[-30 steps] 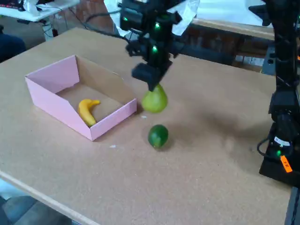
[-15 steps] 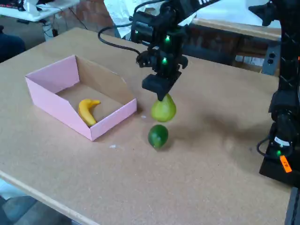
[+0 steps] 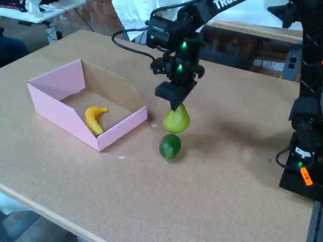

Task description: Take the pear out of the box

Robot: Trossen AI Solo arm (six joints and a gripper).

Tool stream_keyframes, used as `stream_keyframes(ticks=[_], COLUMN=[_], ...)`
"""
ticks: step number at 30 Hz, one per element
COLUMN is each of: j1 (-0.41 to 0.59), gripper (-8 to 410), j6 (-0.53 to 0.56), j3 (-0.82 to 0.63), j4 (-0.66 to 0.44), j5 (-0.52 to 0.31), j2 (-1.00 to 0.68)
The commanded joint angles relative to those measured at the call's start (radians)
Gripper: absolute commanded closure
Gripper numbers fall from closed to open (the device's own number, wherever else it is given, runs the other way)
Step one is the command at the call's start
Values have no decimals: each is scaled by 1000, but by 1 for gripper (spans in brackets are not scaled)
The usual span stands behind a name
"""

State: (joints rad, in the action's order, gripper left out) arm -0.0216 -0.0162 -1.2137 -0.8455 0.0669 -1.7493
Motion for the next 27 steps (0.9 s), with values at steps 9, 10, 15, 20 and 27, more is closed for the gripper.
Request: stream_keyframes(ticks=[9,10,15,20,27], j1=[42,42,47,55,60], gripper=[373,373,373,373,373], j6=[-27,-34,-37,-42,-49], j3=[0,0,6,13,14], j4=[-32,-34,-40,-39,-19], j5=[-33,-43,-68,-76,-75], j2=[9,9,9,9,8])
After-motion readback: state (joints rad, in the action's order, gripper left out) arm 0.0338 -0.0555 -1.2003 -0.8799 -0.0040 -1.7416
